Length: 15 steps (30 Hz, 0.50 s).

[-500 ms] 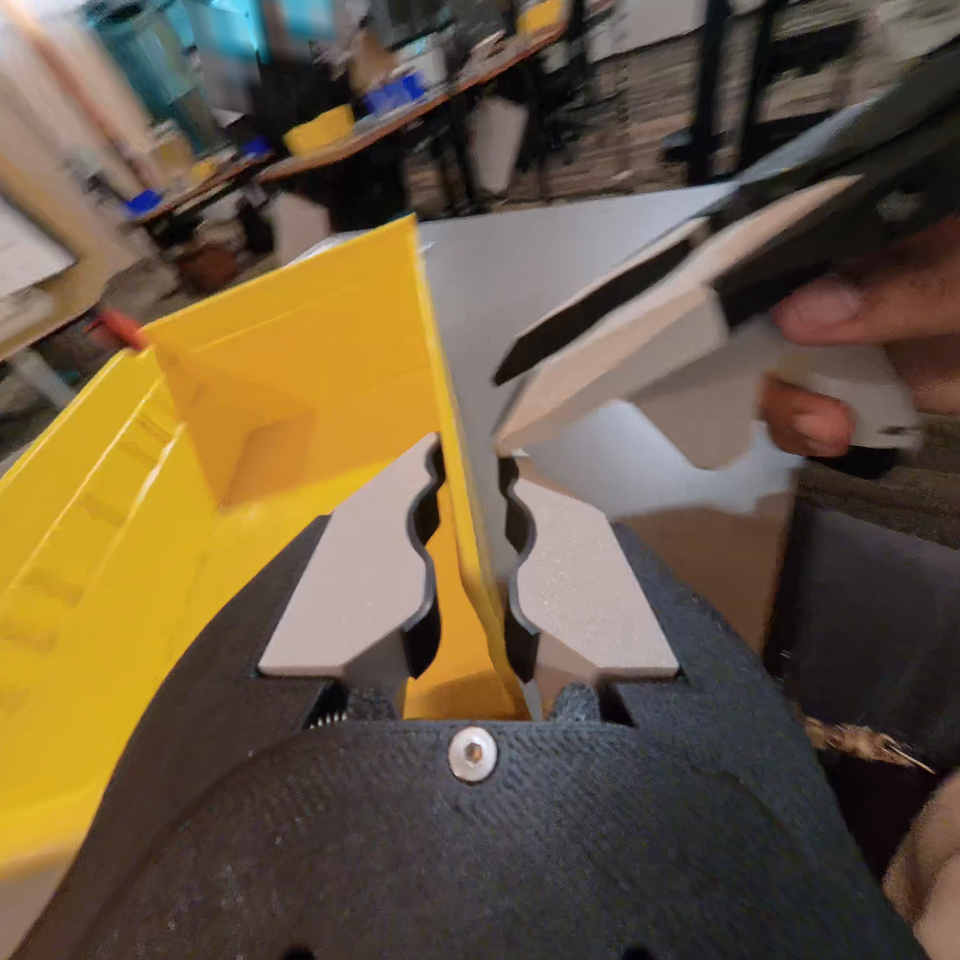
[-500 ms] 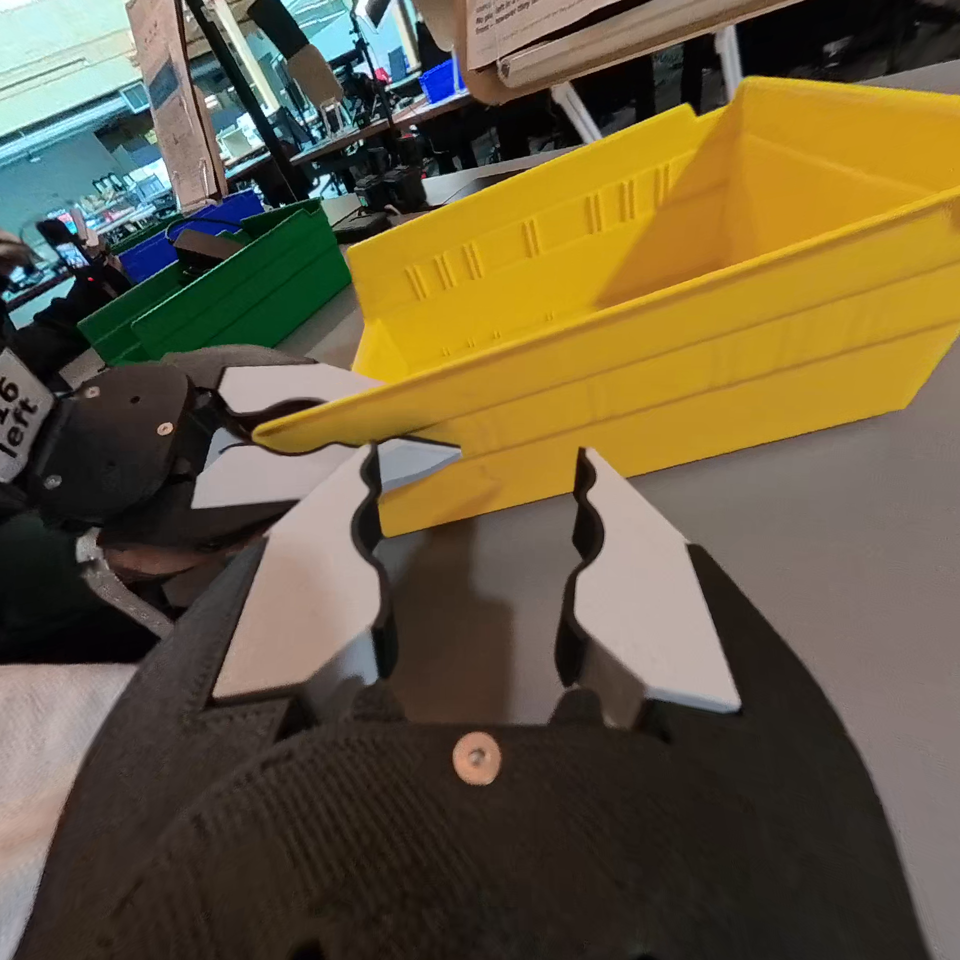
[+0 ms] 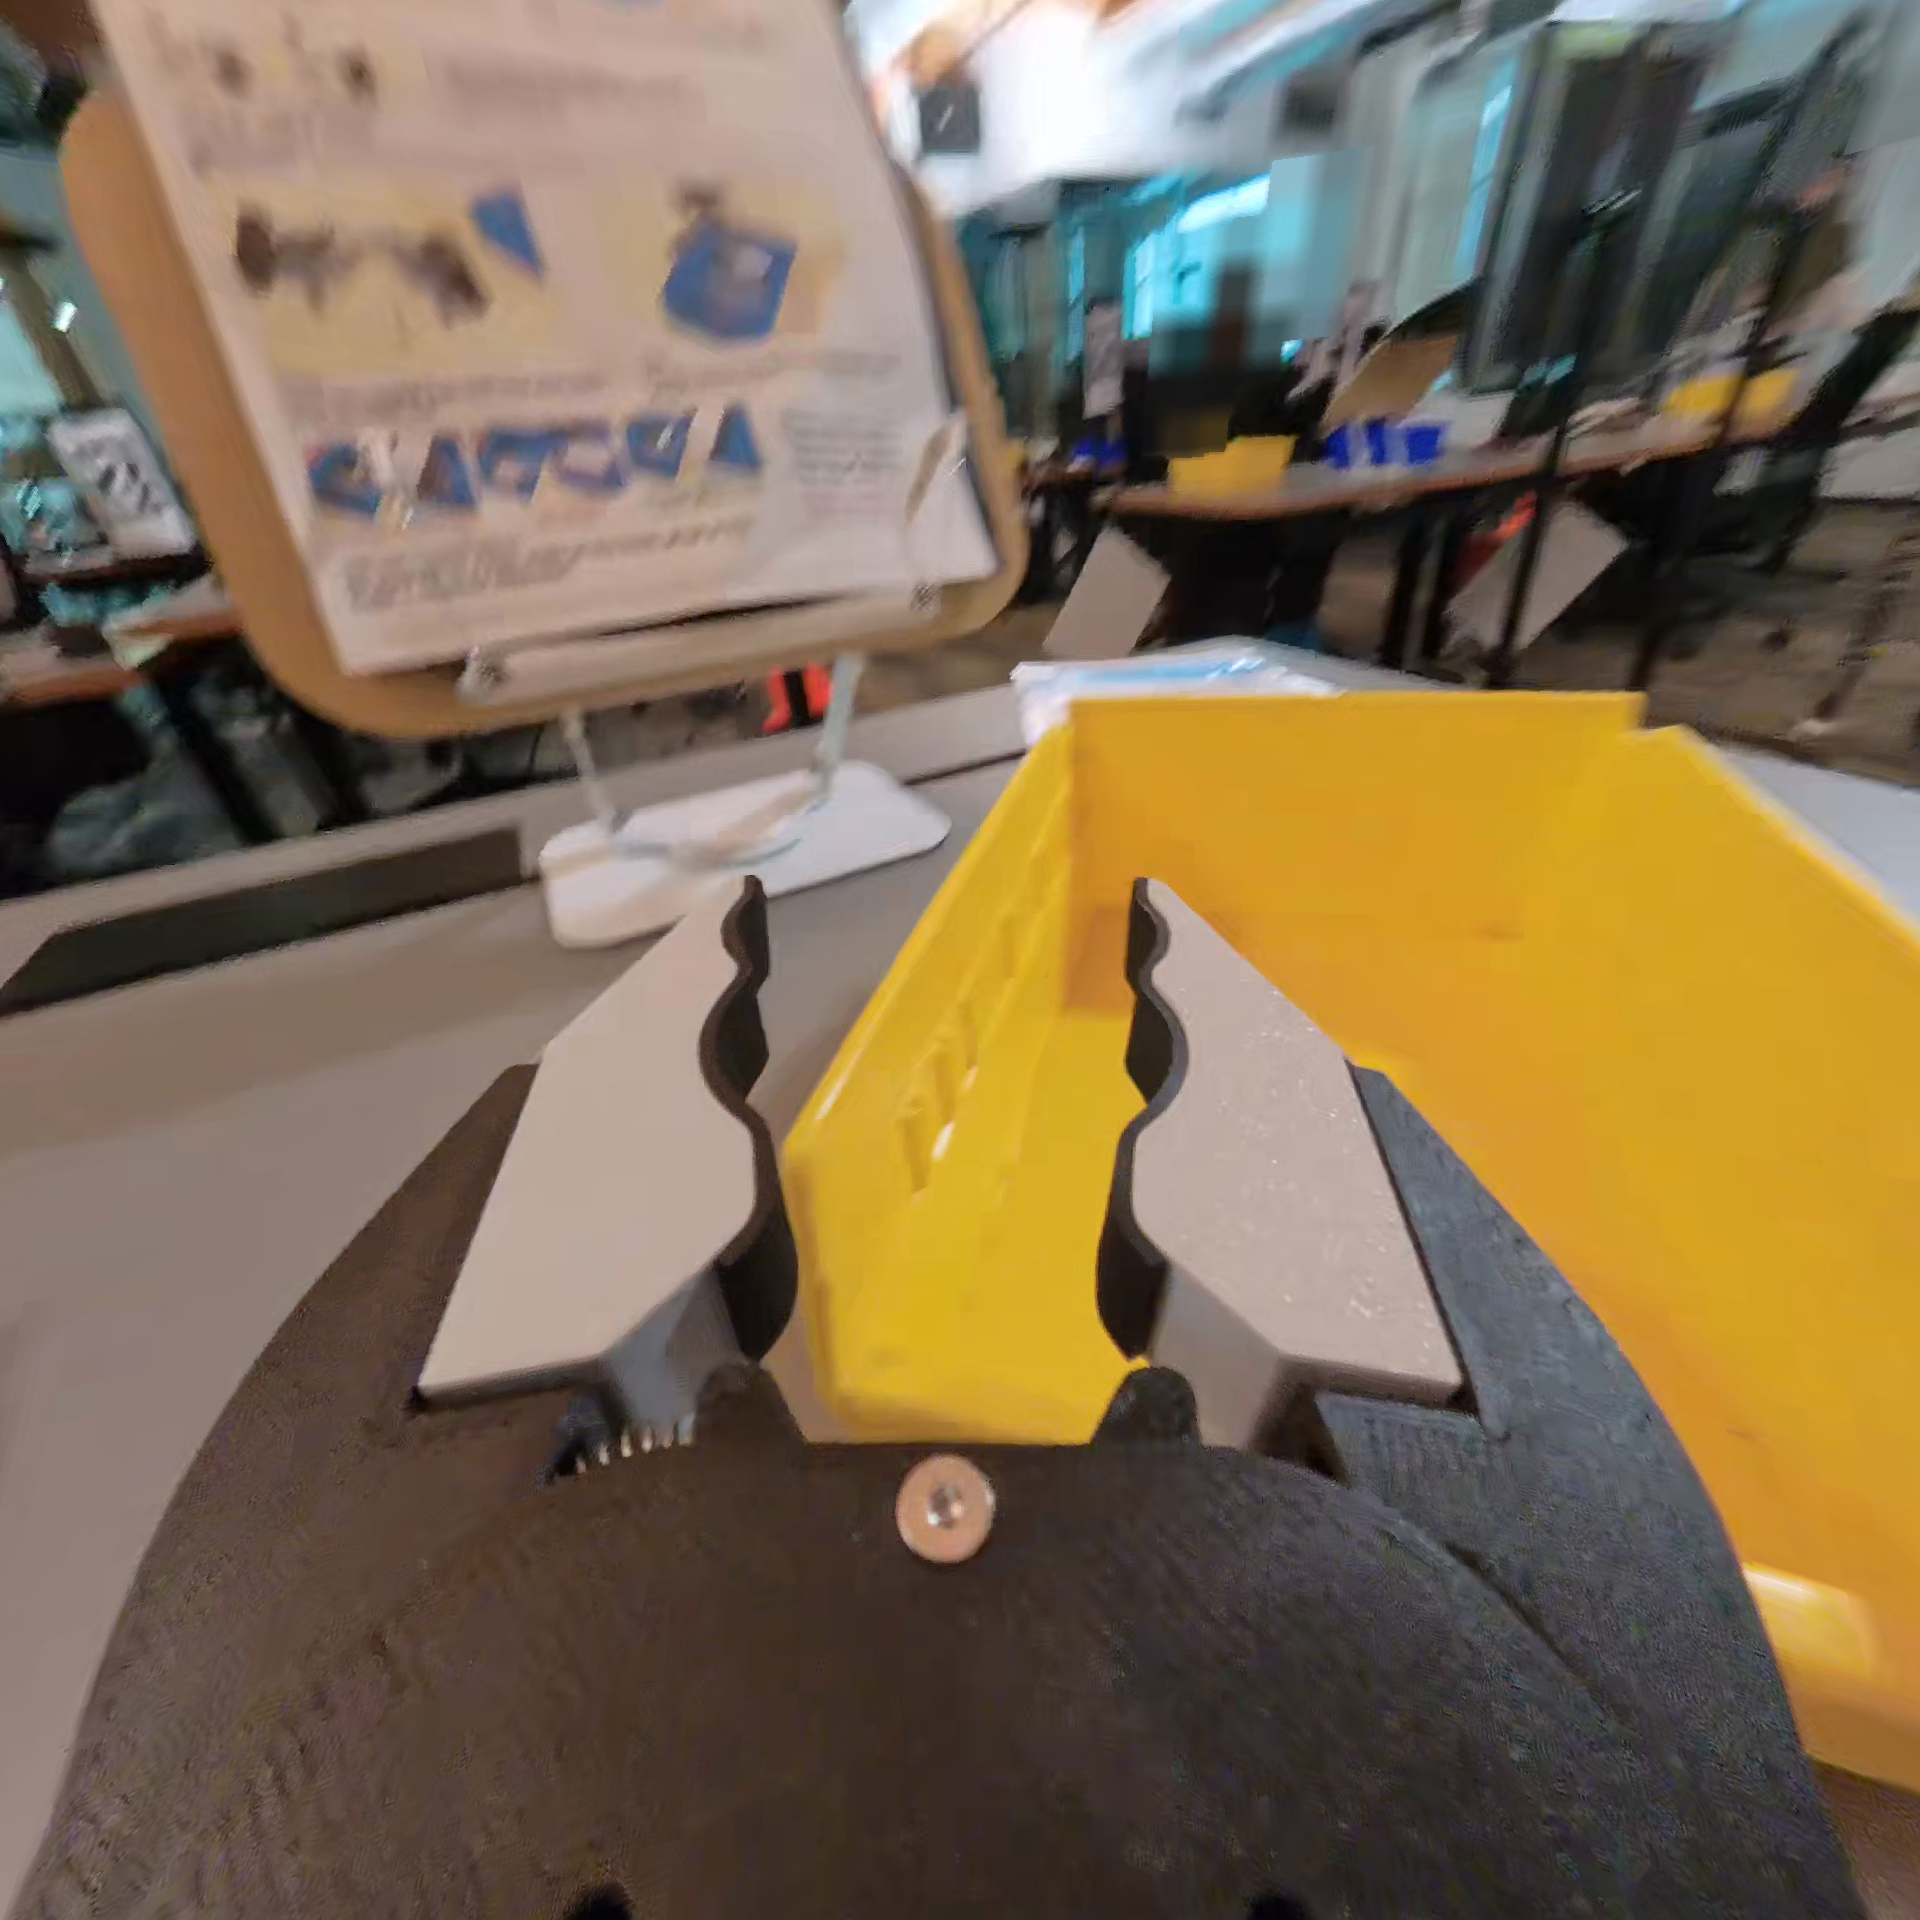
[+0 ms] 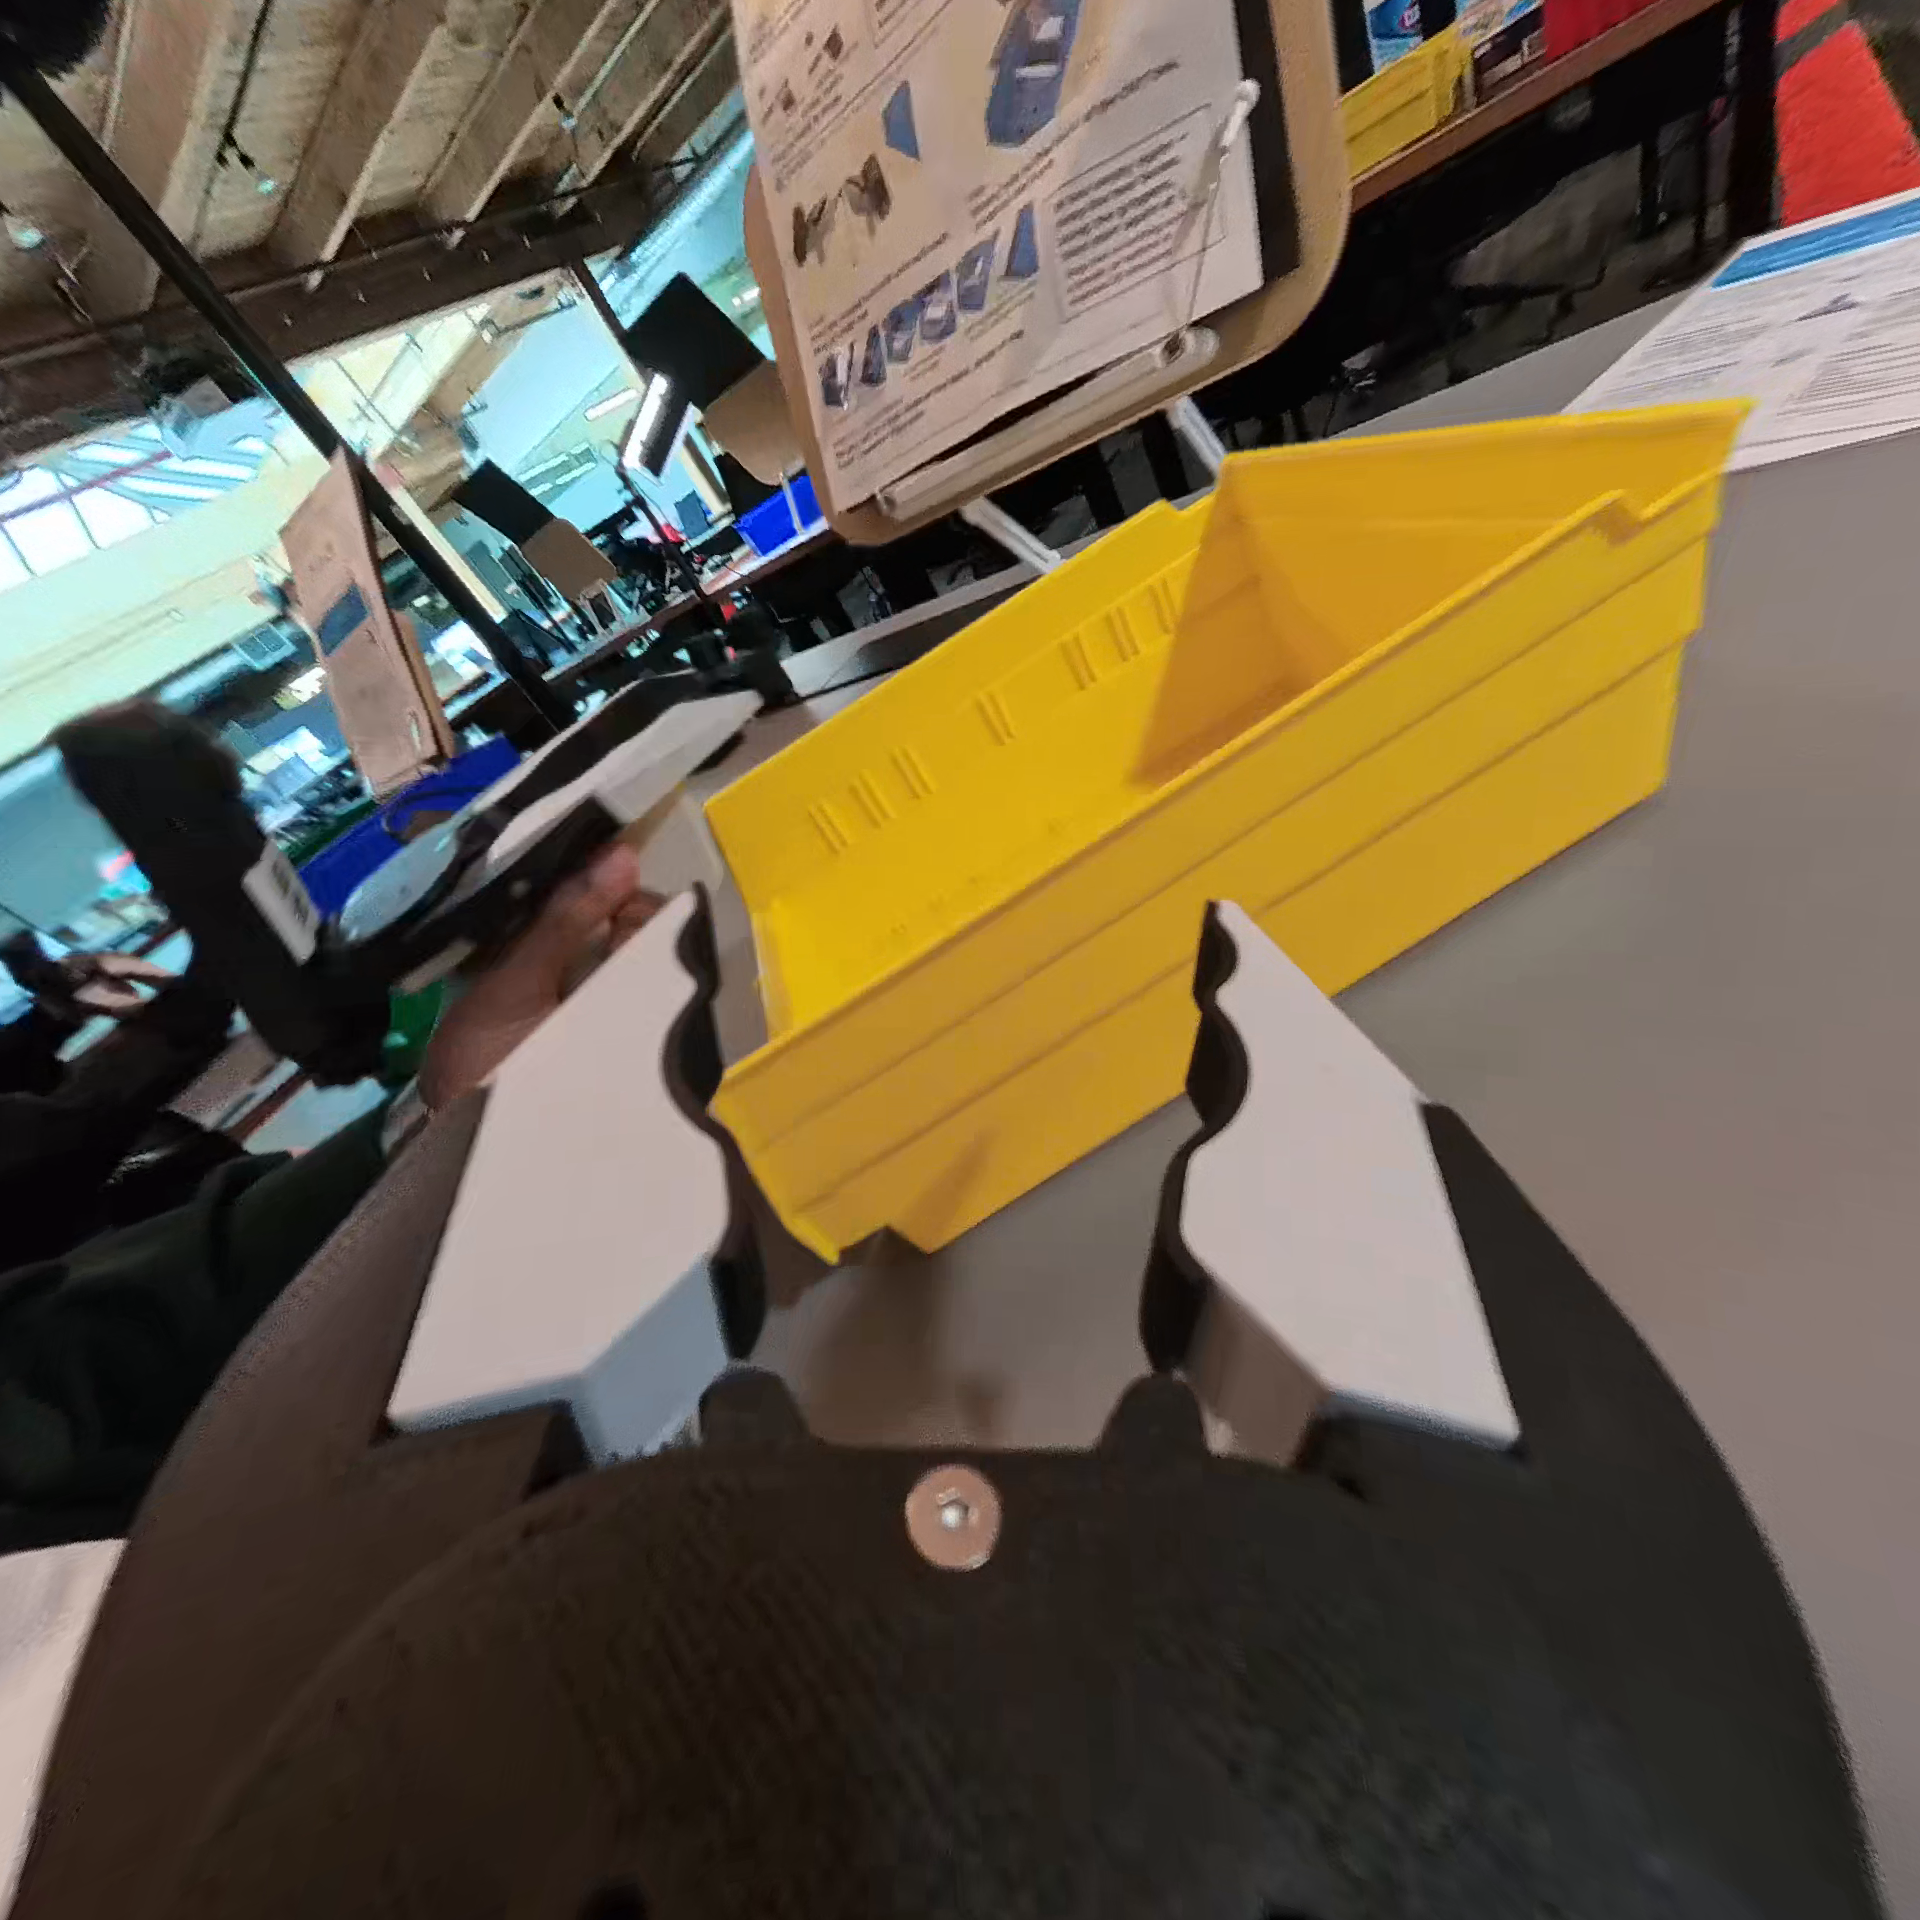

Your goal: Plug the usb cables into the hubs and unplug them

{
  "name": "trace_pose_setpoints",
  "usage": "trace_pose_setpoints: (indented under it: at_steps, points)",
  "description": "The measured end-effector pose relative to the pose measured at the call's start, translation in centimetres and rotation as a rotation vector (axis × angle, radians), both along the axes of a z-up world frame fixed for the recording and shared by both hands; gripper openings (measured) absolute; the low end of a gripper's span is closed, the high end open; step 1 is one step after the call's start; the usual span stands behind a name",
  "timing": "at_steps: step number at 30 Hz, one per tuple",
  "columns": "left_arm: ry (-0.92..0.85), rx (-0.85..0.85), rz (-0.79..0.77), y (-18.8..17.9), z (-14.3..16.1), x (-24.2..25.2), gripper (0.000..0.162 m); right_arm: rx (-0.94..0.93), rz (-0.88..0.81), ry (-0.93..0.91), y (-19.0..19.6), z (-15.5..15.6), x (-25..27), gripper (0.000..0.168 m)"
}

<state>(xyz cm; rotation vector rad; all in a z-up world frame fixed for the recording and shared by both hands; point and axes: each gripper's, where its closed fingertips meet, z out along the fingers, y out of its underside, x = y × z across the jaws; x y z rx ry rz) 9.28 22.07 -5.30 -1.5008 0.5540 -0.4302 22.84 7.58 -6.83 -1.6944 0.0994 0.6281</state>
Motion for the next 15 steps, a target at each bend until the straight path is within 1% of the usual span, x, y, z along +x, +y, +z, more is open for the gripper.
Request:
trace_pose_setpoints:
  at_steps: [1, 2, 5, 7, 9, 10, 11, 12, 13, 14, 15]
  points:
    - [-0.002, -0.045, 0.036, 0.9, -0.7, -0.7, 0.076, -0.024, -0.008, -0.048, 0.0, -0.8, -1.2, 0.103]
    - [-0.006, -0.097, 0.051, 1.4, -1.6, -1.1, 0.08, -0.058, -0.016, -0.106, 0.0, -1.9, -2.2, 0.11]
    - [0.031, -0.289, 0.009, 1.8, -5.1, -0.7, 0.081, -0.123, 0.005, -0.242, 0.7, -4.2, -4.2, 0.123]
    - [0.036, -0.363, -0.041, 1.3, -6.5, -0.1, 0.08, -0.157, 0.026, -0.291, 1.2, -5.2, -4.2, 0.121]
    - [0.002, -0.364, -0.095, 0.5, -6.2, 0.4, 0.071, -0.192, 0.054, -0.295, 1.5, -6.1, -3.6, 0.114]
    - [0.002, -0.356, -0.113, 0.1, -6.1, 0.5, 0.072, -0.198, 0.086, -0.278, 1.5, -6.3, -3.5, 0.118]
    - [0.007, -0.353, -0.141, -0.5, -6.1, 0.8, 0.073, -0.2, 0.117, -0.256, 1.4, -6.2, -3.4, 0.117]
    - [0.017, -0.353, -0.19, -1.2, -6.2, 1.4, 0.076, -0.201, 0.138, -0.239, 1.4, -6.1, -3.0, 0.106]
    - [0.029, -0.355, -0.243, -2.1, -6.2, 2.0, 0.071, -0.202, 0.133, -0.235, 1.4, -5.9, -2.1, 0.093]
    - [0.033, -0.352, -0.316, -3.2, -6.2, 2.7, 0.063, -0.201, 0.109, -0.246, 1.6, -5.6, -0.8, 0.078]
    - [0.041, -0.346, -0.384, -4.3, -6.2, 3.4, 0.061, -0.208, 0.067, -0.275, 1.9, -5.6, 1.0, 0.058]
